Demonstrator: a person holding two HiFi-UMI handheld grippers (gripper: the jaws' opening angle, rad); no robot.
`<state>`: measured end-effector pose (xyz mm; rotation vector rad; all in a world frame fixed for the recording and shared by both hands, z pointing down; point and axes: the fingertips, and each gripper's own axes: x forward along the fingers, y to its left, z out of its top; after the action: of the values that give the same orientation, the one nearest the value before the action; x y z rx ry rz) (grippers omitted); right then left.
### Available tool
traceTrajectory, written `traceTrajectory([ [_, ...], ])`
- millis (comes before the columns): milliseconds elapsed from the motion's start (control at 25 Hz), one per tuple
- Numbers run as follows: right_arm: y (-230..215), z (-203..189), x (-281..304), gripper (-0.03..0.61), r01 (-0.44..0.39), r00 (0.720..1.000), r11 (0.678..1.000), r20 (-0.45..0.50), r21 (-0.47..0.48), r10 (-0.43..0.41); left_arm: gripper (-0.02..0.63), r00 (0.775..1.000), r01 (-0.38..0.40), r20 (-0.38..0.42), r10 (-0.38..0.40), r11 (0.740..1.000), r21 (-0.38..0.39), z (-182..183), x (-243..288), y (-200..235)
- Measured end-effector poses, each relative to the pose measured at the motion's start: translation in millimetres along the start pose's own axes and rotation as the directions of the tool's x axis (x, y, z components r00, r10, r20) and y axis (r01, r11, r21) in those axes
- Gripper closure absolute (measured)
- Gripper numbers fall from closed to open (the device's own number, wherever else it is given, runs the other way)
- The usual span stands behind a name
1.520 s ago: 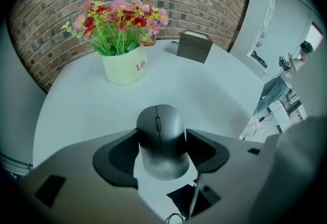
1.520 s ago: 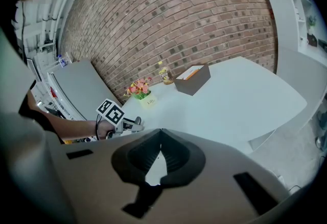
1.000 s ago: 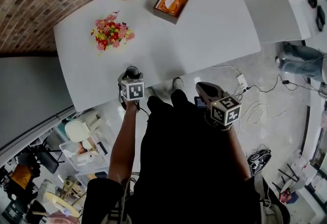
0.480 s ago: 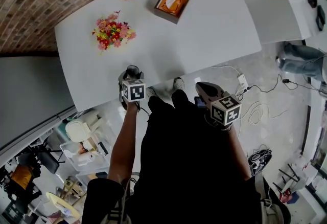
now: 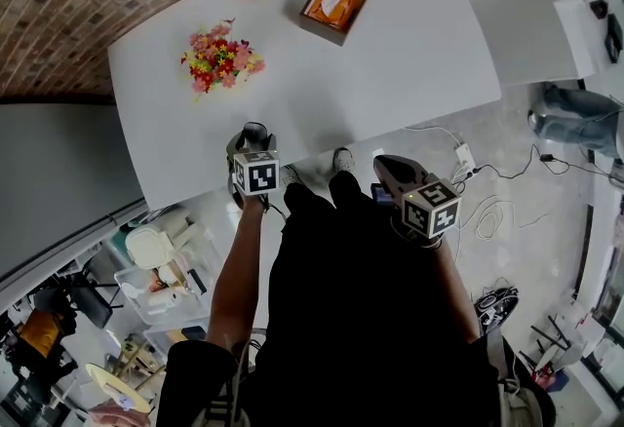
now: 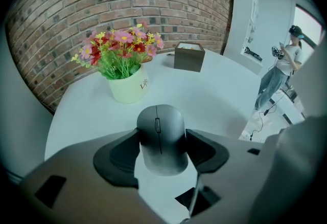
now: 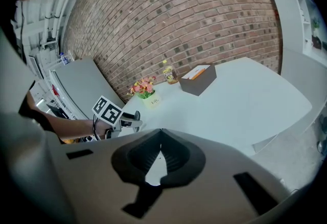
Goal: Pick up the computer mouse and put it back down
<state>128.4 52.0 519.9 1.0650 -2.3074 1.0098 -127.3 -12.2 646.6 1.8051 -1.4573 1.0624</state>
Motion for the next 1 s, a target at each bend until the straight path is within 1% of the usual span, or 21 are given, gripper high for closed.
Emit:
traceTrajectory([
  [200,4.5,1.6,5.3,0.561,-0.009,1.000,1.000,-0.004,-0.011,0.009,0.318,0.998,0.019,0.054,-0.018,0.999,-0.025,16.2,-14.8,0.3],
  [480,12.9,5.0,13.7,0.561,-0.021,1.000,1.000,-0.003,-0.023,0.021,0.318,0.994,0.042,0.107,-0.036,0.998,-0.050,33.3,-31.6,5.0],
  [680,18.5,8.3,20.3,0.561,-0.031,1.000,0.999,-0.001,-0.029,0.031,0.318,0.988,0.077,0.140,-0.063,0.992,-0.100,42.0,-48.1,9.2],
  [800,22.5,10.2,25.6,0.561,-0.040,0.999,0.999,-0.001,-0.036,0.040,0.318,0.984,0.088,0.167,-0.068,0.990,-0.113,47.0,-57.0,12.7],
  [1000,29.5,13.4,33.6,0.561,-0.054,0.999,0.997,-0.005,-0.048,0.054,0.318,0.976,0.119,0.200,-0.085,0.978,-0.169,49.6,-68.9,19.0],
])
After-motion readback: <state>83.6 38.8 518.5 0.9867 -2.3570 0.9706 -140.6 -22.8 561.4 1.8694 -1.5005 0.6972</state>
